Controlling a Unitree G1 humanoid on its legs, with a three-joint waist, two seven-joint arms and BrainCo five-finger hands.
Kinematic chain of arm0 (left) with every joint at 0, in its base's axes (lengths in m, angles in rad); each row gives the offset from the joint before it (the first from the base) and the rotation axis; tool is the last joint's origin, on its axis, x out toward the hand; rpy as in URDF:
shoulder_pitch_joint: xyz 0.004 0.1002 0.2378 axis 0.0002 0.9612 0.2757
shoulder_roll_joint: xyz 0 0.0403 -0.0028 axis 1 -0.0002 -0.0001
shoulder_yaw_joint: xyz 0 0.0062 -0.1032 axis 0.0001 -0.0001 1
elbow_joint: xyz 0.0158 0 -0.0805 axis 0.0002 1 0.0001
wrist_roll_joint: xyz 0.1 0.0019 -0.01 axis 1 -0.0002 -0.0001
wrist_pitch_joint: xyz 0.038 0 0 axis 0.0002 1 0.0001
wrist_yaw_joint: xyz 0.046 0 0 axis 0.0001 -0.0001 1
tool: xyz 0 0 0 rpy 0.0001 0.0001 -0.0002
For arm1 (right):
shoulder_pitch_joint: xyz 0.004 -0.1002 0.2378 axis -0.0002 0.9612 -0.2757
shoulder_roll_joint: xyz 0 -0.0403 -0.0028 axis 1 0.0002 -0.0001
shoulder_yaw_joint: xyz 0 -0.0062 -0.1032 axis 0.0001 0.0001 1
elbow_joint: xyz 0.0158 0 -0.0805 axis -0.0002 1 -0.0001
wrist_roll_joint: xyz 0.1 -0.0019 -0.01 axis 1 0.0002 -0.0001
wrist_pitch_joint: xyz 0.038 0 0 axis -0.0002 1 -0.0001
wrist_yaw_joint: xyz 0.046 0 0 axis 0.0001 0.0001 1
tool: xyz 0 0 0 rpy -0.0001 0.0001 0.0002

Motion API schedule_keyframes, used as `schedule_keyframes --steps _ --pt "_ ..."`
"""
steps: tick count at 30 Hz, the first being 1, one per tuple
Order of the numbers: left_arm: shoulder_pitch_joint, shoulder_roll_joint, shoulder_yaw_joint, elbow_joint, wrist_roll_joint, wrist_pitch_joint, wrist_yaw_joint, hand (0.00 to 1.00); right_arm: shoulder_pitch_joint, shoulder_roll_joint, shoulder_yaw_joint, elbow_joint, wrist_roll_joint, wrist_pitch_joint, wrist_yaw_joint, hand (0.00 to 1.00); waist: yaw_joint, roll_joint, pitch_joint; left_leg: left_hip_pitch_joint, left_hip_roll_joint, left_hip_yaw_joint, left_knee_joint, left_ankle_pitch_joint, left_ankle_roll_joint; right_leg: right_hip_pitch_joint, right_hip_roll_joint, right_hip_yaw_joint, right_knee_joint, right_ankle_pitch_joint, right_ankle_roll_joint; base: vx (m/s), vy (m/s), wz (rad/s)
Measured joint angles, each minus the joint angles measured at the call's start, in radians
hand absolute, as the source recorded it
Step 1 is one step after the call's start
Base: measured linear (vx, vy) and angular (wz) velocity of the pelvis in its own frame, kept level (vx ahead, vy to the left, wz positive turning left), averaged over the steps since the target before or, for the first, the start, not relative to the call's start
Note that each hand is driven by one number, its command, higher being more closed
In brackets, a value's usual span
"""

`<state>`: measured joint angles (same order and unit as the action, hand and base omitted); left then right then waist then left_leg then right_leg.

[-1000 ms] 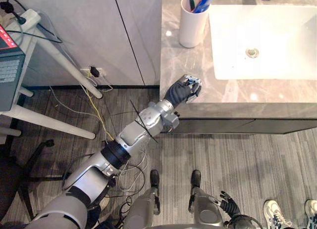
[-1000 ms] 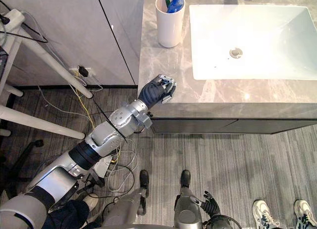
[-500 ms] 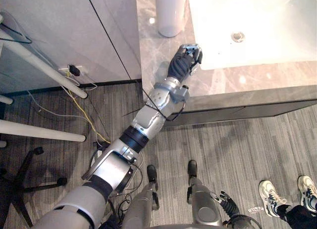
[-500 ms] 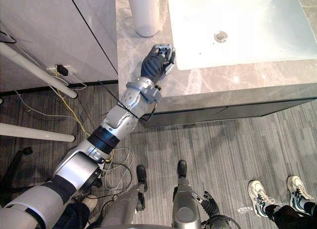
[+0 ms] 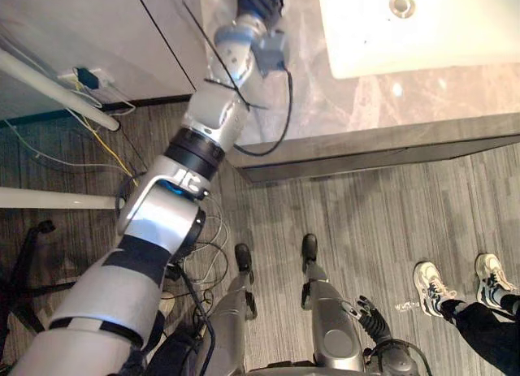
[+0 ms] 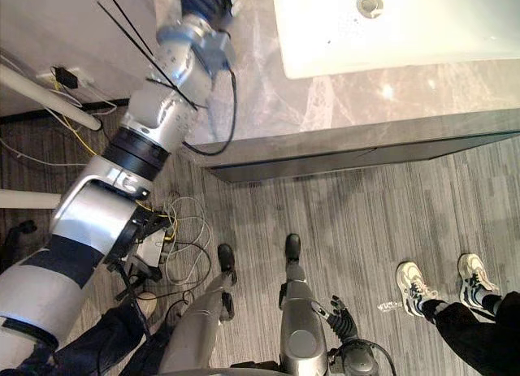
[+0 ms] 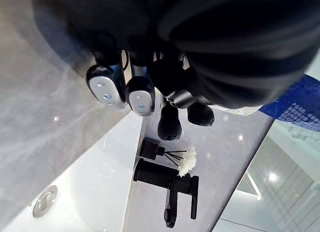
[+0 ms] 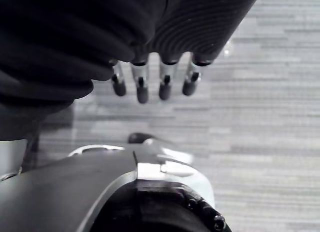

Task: Organize washtable

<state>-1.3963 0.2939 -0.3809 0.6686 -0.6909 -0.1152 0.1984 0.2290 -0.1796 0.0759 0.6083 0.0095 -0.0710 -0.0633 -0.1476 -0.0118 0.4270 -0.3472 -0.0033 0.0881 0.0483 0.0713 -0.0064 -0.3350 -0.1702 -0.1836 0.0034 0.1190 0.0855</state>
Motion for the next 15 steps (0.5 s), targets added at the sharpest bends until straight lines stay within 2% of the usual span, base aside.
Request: schedule_keyframes --steps 9,15 --pt "-0.069 0.007 0.002 0.009 0.000 0.001 0.023 1.00 0.010 0.000 -0.002 -0.016 0.029 -0.020 -0.001 0.00 0.002 0.000 0.022 -0.025 -0.001 0.006 0.004 0.000 0.000 -0.025 -0.002 0.006 -0.001 0.003 -0.001 0.00 -0.002 -0.02" --pt "-0.084 -0.008 0.032 0.009 0.000 0.001 0.024 1.00 0.027 0.001 -0.012 -0.040 0.031 -0.026 -0.002 0.00 0.022 0.006 0.031 -0.031 0.003 0.024 0.009 -0.001 0.000 -0.040 0.000 0.024 0.005 0.006 -0.002 -0.01 -0.008 -0.08"
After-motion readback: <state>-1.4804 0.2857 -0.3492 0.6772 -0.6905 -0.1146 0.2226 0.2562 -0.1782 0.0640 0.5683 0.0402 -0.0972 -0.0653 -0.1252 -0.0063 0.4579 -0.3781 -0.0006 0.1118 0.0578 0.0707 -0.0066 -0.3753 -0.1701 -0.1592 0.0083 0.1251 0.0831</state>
